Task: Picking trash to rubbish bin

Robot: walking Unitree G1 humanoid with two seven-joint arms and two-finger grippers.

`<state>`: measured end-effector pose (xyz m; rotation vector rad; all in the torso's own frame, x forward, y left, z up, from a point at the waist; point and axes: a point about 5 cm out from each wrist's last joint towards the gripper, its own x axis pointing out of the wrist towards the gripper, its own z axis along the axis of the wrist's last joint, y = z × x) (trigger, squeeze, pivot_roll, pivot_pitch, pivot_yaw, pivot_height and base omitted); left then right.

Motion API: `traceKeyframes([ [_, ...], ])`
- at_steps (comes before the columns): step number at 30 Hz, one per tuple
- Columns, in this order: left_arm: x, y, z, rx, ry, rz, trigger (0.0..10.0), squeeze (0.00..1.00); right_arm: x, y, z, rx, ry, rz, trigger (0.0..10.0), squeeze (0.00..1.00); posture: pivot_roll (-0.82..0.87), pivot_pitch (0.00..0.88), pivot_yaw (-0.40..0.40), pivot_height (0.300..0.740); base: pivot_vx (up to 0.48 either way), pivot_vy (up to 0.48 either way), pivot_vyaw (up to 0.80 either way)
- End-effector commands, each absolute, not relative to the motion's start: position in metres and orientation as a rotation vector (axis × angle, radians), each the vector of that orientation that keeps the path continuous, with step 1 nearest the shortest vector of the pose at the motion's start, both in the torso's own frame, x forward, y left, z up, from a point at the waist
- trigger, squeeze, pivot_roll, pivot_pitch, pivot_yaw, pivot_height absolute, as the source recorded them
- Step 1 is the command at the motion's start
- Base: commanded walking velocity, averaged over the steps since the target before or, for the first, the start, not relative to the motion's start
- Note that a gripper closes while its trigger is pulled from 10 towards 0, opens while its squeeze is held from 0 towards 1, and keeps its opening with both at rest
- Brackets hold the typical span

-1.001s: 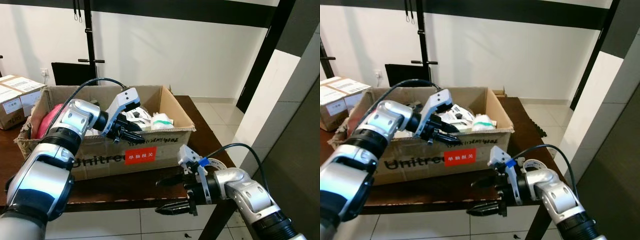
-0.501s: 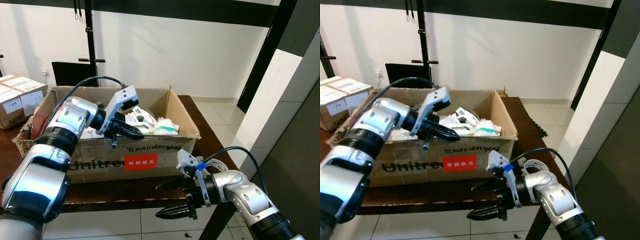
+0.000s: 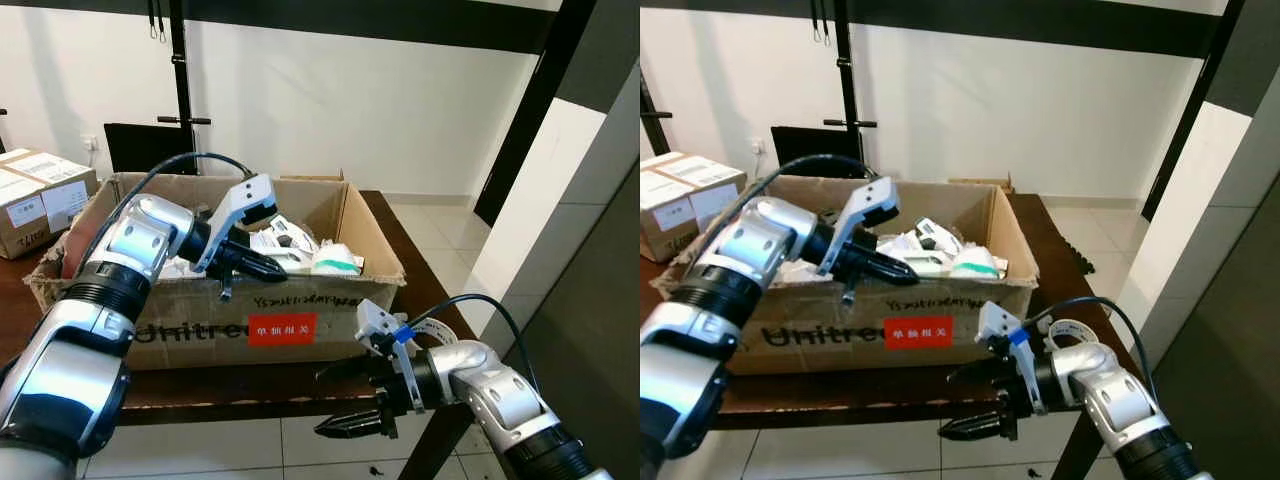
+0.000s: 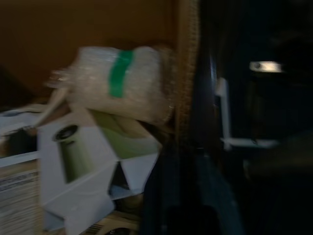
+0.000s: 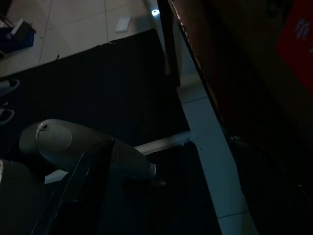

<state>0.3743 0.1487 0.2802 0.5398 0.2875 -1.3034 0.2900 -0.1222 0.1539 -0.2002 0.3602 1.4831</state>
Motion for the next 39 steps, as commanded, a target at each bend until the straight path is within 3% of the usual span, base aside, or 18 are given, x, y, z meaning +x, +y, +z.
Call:
traceKeyframes([
  [1, 0.379, 0.150, 0.293, 0.549, 0.215, -1.230, 10.0, 1.00, 0.290, -0.123, 0.153, -0.214, 0.364, 1.485, 10.0, 0.00, 0.09, 0.007, -0.085, 0.740, 0.000, 0.000, 0.00],
  [13, 0.371, 0.145, 0.311, 0.404, 0.101, -1.316, 10.0, 1.00, 0.290, -0.124, 0.153, -0.215, 0.365, 1.483, 10.0, 0.00, 0.09, 0.010, -0.084, 0.740, 0.000, 0.000, 0.00],
  [17, 0.365, 0.144, 0.327, 0.344, -0.029, -1.355, 10.0, 1.00, 0.290, -0.124, 0.152, -0.212, 0.367, 1.485, 10.0, 0.00, 0.09, 0.012, -0.083, 0.740, 0.000, 0.000, 0.00],
  [18, 0.363, 0.143, 0.334, 0.308, -0.091, -1.365, 10.0, 0.00, 0.289, -0.124, 0.152, -0.211, 0.367, 1.486, 10.0, 0.00, 0.09, 0.012, -0.084, 0.740, 0.000, 0.000, 0.00],
  [21, 0.358, 0.140, 0.343, 0.235, -0.174, -1.399, 10.0, 0.00, 0.289, -0.124, 0.152, -0.210, 0.368, 1.486, 10.0, 0.00, 0.09, 0.014, -0.084, 0.740, 0.000, 0.000, 0.00],
  [24, 0.337, 0.129, 0.354, 0.096, -0.292, -1.558, 10.0, 0.00, 0.287, -0.124, 0.150, -0.203, 0.371, 1.492, 10.0, 0.00, 0.09, 0.015, -0.082, 0.740, 0.000, 0.000, 0.00],
  [28, 0.323, 0.114, 0.316, 0.195, -0.098, -1.585, 10.0, 0.00, 0.285, -0.125, 0.149, -0.195, 0.374, 1.494, 10.0, 0.00, 0.08, 0.015, -0.074, 0.740, 0.000, 0.000, 0.00],
  [39, 0.259, 0.078, 0.246, -0.008, 0.092, -1.659, 10.0, 0.00, 0.274, -0.133, 0.141, -0.166, 0.411, 1.511, 10.0, 0.00, 0.07, 0.014, -0.076, 0.740, 0.000, 0.000, 0.00],
])
